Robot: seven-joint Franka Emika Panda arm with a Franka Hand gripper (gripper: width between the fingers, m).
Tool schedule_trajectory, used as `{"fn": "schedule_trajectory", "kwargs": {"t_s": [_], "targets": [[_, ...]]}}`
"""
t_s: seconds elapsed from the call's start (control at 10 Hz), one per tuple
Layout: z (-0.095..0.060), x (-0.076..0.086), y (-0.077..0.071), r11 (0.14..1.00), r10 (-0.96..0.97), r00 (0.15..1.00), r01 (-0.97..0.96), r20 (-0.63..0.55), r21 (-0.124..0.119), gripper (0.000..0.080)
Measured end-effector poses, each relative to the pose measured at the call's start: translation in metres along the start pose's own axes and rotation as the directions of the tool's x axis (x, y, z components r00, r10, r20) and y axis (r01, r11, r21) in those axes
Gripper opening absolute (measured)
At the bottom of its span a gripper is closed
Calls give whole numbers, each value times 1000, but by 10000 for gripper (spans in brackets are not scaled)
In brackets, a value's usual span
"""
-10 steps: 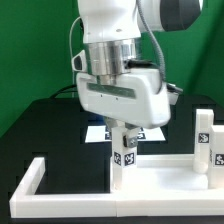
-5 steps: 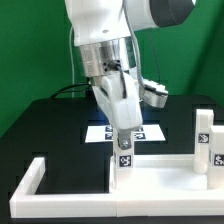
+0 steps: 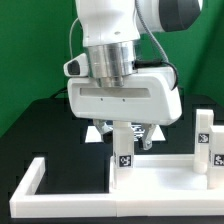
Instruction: Assemble desk
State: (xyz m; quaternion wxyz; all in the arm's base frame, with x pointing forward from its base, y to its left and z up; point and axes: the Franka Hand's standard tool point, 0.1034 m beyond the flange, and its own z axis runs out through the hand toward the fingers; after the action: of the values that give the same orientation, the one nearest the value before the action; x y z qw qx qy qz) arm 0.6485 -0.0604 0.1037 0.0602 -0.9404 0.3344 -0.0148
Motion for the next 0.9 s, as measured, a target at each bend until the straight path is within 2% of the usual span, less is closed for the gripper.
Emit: {"fn": "schedule_trajectory", "kwargs": {"t_s": [0.1, 0.2, 0.3, 0.4, 0.5, 0.6, 0.7, 0.8, 0.9], "targets": [[0, 1, 1, 998, -70, 998, 70, -1, -1, 648], [0, 1, 2, 982, -191, 982, 191, -2, -12, 649], [0, 1, 3, 903, -429, 903, 428, 4, -38, 649], [1, 0, 1, 822, -569, 823, 569, 14, -43, 649], [1, 1, 3, 803, -594, 804, 594, 14, -41, 649], [1, 1, 2, 846, -532, 847, 532, 11, -42, 526], [1, 1, 3, 845, -534, 846, 534, 11, -43, 526], [1, 0, 2, 888, -459, 888, 459, 7, -40, 388], [1, 1, 2, 933, -358, 934, 357, 2, -41, 289]]}}
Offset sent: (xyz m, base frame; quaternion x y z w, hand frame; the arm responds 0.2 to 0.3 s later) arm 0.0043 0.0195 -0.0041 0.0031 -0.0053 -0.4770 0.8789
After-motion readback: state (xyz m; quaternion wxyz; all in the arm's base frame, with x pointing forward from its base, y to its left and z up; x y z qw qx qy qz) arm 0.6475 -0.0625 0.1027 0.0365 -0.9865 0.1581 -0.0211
